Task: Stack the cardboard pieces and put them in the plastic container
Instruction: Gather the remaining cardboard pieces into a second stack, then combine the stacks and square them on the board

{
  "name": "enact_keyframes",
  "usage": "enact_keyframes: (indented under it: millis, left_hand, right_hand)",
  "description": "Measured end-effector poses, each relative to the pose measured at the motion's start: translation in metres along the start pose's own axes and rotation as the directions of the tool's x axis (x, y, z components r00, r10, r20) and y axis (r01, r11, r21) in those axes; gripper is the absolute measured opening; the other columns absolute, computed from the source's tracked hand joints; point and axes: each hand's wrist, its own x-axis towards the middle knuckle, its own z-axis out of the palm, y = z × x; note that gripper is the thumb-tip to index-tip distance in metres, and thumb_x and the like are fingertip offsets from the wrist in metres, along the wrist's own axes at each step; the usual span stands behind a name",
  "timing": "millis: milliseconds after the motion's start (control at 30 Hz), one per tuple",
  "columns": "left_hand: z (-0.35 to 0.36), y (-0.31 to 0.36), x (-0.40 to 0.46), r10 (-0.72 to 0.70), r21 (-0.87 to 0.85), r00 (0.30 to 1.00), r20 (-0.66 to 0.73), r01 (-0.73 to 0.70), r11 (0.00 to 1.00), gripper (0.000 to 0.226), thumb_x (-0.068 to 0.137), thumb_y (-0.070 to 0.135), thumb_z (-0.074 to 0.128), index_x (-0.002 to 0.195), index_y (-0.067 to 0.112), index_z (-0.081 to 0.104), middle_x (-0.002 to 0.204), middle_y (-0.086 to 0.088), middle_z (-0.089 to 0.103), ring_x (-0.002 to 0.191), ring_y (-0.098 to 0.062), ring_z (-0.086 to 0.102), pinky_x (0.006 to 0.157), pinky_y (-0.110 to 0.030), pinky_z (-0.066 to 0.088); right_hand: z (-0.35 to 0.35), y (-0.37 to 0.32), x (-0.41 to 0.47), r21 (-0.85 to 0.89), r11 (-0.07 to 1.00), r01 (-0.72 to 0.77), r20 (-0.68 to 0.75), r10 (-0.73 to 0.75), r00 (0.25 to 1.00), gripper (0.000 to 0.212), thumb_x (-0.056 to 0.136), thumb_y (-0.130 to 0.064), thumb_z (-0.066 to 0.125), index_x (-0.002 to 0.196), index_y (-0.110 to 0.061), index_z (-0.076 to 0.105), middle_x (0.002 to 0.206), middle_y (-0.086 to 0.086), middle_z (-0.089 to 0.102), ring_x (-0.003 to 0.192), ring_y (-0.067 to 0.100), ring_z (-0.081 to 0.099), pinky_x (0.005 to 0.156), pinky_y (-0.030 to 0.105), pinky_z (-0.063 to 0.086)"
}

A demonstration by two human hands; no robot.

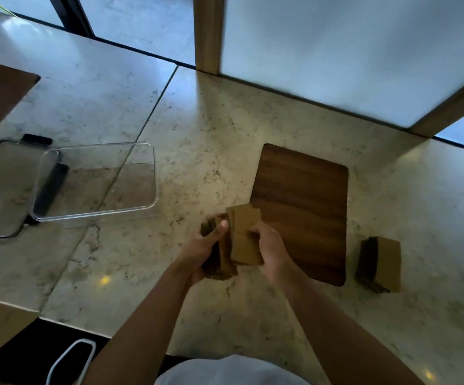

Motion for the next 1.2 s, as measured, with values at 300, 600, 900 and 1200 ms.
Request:
enact_keyframes:
  millis: [300,600,900,1200]
  left_hand:
    - [0.061,-0.011,0.027,-0.111,-0.24,0.993,0.043,0.118,0.964,0.046,0.097,0.019,0.061,0.14,0.004,0.062,0.135,-0.025,0.067,0.111,-0.043,0.067,0.087,-0.052,0.057]
    - [0.092,0.005,0.069,0.31,0.196,0.927,0.21,-0.351,0.916,0.076,0.078,0.037,0.09,0.146,0.042,0.057,0.137,-0.002,0.07,0.128,-0.023,0.066,0.1,-0.04,0.058]
    - [0.14,-0.03,0.107,0.464,0.379,0.871,-0.165,-0.378,0.845,0.075,0.083,0.082,0.05,0.136,0.03,0.066,0.135,-0.001,0.067,0.126,-0.017,0.061,0.11,-0.054,0.048]
    - [0.161,-0.059,0.128,0.634,0.561,0.669,-0.387,-0.375,0.738,0.018,0.098,0.037,0.066,0.111,0.03,0.076,0.109,0.01,0.076,0.099,-0.004,0.071,0.075,-0.021,0.061]
  right_hand:
    - [-0.046,0.006,-0.001,0.065,0.997,0.027,-0.129,-0.019,0.991,0.045,0.097,-0.035,0.054,0.139,-0.02,0.048,0.133,0.009,0.049,0.115,0.03,0.056,0.092,0.05,0.055]
    - [-0.113,-0.01,-0.01,0.265,0.927,0.265,0.022,-0.28,0.96,0.049,0.086,-0.007,0.072,0.129,-0.022,0.056,0.125,0.01,0.067,0.114,0.027,0.068,0.093,0.047,0.059]
    - [-0.147,-0.005,0.055,-0.388,0.694,0.607,0.004,-0.657,0.754,0.074,0.075,0.003,0.078,0.134,-0.026,0.045,0.133,-0.006,0.05,0.124,0.006,0.054,0.099,0.031,0.055]
    - [-0.108,0.014,0.08,-0.001,0.806,0.592,-0.601,-0.474,0.644,0.012,0.097,-0.035,0.06,0.106,-0.038,0.067,0.103,-0.019,0.069,0.095,0.008,0.07,0.068,0.032,0.063]
